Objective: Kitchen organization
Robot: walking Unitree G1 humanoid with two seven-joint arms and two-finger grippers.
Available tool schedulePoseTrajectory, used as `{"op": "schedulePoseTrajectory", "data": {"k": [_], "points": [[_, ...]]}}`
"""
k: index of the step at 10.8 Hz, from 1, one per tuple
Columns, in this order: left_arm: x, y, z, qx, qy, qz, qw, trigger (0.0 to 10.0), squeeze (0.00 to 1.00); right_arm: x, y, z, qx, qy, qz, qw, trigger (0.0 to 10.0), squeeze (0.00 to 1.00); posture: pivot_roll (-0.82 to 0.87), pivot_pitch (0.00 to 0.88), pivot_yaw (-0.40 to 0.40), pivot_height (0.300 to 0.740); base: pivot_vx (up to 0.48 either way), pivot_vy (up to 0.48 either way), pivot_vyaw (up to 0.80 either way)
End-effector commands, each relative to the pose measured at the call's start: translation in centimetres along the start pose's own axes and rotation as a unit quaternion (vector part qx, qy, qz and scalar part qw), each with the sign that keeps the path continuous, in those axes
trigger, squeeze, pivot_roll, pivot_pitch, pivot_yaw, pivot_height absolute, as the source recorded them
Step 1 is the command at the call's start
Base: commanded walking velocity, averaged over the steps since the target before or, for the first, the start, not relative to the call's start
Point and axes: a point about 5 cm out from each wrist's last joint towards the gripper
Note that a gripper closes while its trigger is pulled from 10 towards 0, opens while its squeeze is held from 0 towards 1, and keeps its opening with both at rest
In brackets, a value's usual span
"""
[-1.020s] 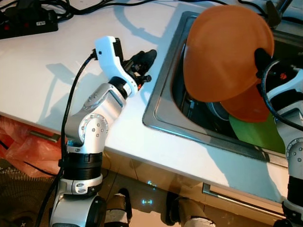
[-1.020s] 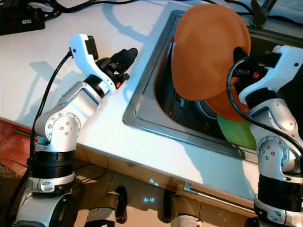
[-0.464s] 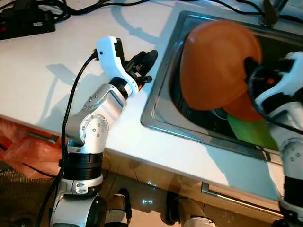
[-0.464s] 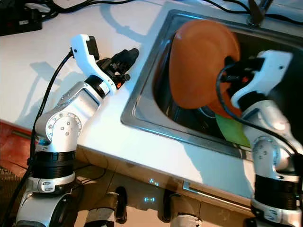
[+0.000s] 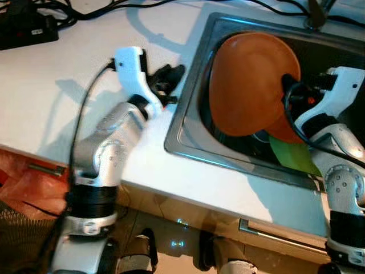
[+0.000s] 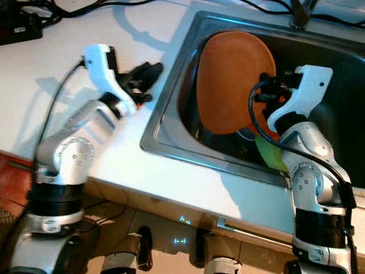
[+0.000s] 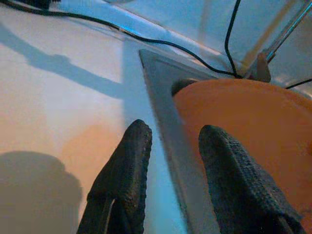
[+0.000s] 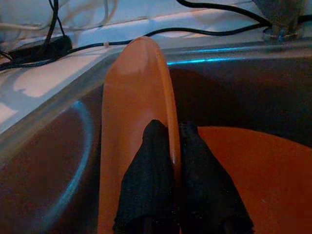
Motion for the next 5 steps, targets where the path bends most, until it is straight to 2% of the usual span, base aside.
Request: {"op": "schedulePoseTrajectory", "data": {"k": [1, 3, 4, 5], "points": [[-0.3, -0.1, -0.3, 0.014, 0.003, -0.008, 1.000, 10.0, 0.00, 0.3, 1.1, 0.3, 0.002, -0.013, 0.027, 1.000, 10.0, 0.00, 0.10, 0.278, -0.003, 0.740, 0.000, 0.000, 0.00], [-0.6, 0.8, -0.2, 0.060, 0.006, 0.002, 0.998, 10.0, 0.00, 0.5, 1.1, 0.5, 0.001, -0.020, 0.027, 0.999, 10.0, 0.00, 0.10, 0.278, -0.004, 0.740, 0.000, 0.000, 0.00], [-0.9, 1.3, -0.4, 0.174, 0.006, 0.018, 0.985, 10.0, 0.00, 0.6, 1.2, 0.5, -0.003, -0.025, 0.027, 0.999, 10.0, 0.00, 0.10, 0.277, -0.006, 0.740, 0.000, 0.000, 0.00], [-1.0, 1.3, -0.2, 0.191, -0.011, 0.024, 0.981, 10.0, 0.00, 0.7, 1.3, 0.5, -0.004, -0.027, 0.029, 0.999, 10.0, 0.00, 0.10, 0.277, -0.007, 0.740, 0.000, 0.000, 0.00]]}}
Point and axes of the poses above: a point about 5 cm out from each wrist's last joint towards the gripper, its own x axis pointing out of the wrist towards the gripper, its own z axis along the axis of the wrist's last joint, y = z × x, and after that the axes turned 10 degrees about x, right-handed
